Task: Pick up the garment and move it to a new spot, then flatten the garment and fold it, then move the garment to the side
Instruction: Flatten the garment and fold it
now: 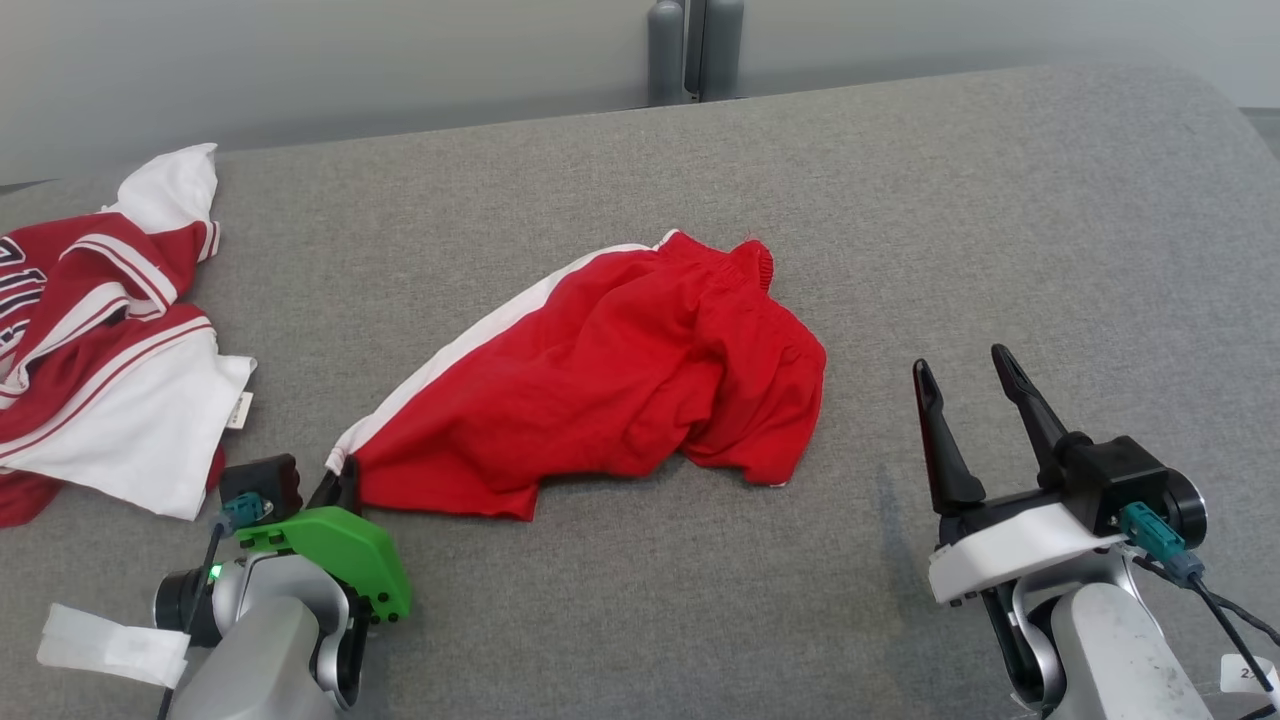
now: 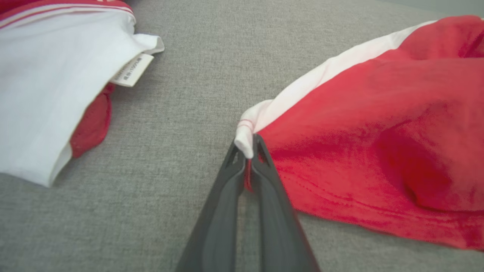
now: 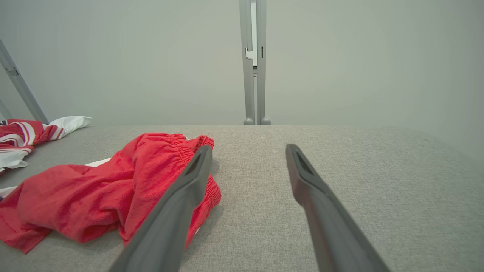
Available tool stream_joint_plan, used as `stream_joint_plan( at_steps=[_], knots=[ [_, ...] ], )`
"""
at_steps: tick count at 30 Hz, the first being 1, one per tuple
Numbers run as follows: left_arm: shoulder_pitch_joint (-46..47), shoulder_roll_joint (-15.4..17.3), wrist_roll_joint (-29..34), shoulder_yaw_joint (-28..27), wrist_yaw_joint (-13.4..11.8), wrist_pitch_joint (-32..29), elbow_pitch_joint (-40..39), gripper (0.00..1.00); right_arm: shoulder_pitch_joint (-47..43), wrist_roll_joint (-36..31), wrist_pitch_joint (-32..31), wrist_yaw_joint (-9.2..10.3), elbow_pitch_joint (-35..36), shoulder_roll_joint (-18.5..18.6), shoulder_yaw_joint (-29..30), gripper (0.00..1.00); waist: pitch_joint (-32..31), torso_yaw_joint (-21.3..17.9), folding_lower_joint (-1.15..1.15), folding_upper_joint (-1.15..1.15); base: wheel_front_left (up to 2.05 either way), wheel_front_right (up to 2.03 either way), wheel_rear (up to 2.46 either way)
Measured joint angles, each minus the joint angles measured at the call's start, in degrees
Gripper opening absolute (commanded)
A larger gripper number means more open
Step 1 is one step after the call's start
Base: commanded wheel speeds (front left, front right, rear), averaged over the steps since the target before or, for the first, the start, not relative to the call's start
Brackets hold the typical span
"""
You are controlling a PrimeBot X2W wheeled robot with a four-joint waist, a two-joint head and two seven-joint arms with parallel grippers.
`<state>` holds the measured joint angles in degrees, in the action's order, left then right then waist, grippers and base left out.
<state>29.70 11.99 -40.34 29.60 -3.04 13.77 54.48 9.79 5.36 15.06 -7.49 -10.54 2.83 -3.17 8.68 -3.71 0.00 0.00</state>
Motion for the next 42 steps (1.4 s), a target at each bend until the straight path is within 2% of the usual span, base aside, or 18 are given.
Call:
stream_joint_plan(
  at_steps=[3,4,5,13,20,30,31,32,34,35,36,42],
  knots=[
    [-0.63,-0.45,-0.32,0.14,-0.01,-0.43,0.43,0.0,0.26,-0.29,0.0,0.0,-0.97,0.01,-0.09,1.0,-0.17,0.32,0.0,0.0,0.0,0.0,0.0],
    [-0.65,-0.57,-0.33,0.13,-0.12,-0.41,0.47,0.54,0.49,-0.47,0.0,0.0,-1.38,0.0,-0.16,1.0,-0.21,0.45,0.0,0.0,0.0,0.0,0.0],
    [-0.65,-0.64,-0.33,0.1,-0.46,-0.24,0.45,0.98,0.82,-0.55,0.0,0.0,-1.89,0.01,-0.3,1.0,-0.25,0.59,0.0,0.0,0.0,0.0,0.0],
    [-1.24,-1.07,1.1,-0.54,-1.53,1.01,-2.76,1.0,5.42,-3.0,0.0,0.0,-9.22,0.0,-2.9,1.0,-0.86,2.73,0.0,0.0,0.0,0.0,0.0],
    [-3.74,-0.97,5.0,-1.67,-2.6,1.26,-11.59,1.0,12.4,-3.66,0.0,0.0,-20.14,0.01,-5.31,1.0,-1.4,5.91,0.0,0.0,0.0,0.0,0.0],
    [-8.21,-1.9,8.49,-1.7,-3.52,1.26,-20.59,1.0,21.17,-0.18,0.0,0.0,-34.99,-0.02,-9.99,1.0,-1.58,10.97,0.0,0.0,0.0,0.0,0.0],
    [-8.34,-1.97,8.66,-1.57,-3.52,1.26,-20.91,1.0,21.58,0.16,0.0,0.0,-36.37,-0.02,-10.18,0.81,-1.6,11.38,0.0,0.0,0.0,0.0,0.0],
    [-8.48,-2.0,8.69,-1.49,-3.53,1.26,-21.21,1.0,22.03,0.19,-0.01,-0.01,-37.77,-0.05,-10.25,0.45,-1.62,11.76,0.0,0.0,0.0,0.0,0.0],
    [-8.87,-1.97,8.73,-1.45,-3.66,1.26,-21.73,1.0,22.81,-0.1,0.0,-0.01,-40.06,-0.09,-9.6,0.25,-1.66,12.35,0.0,0.0,0.0,0.0,0.0],
    [-9.07,-1.94,8.73,-1.43,-3.79,1.26,-21.99,1.0,23.08,-0.34,0.0,-0.01,-40.91,-0.07,-8.99,0.03,-1.68,12.53,0.0,0.0,0.0,0.0,0.0],
    [-9.25,-1.9,8.79,-1.42,-3.81,1.26,-22.24,1.0,23.25,-0.52,0.0,-0.01,-41.34,-0.04,-8.32,0.0,-1.68,12.61,0.0,0.0,0.0,0.0,0.0],
    [-10.32,-1.56,8.8,-1.61,-4.04,1.26,-23.62,1.0,22.72,-0.91,0.0,-0.01,-40.27,-0.07,-5.03,0.0,-1.41,11.61,0.0,0.0,0.0,0.0,0.0]
  ],
)
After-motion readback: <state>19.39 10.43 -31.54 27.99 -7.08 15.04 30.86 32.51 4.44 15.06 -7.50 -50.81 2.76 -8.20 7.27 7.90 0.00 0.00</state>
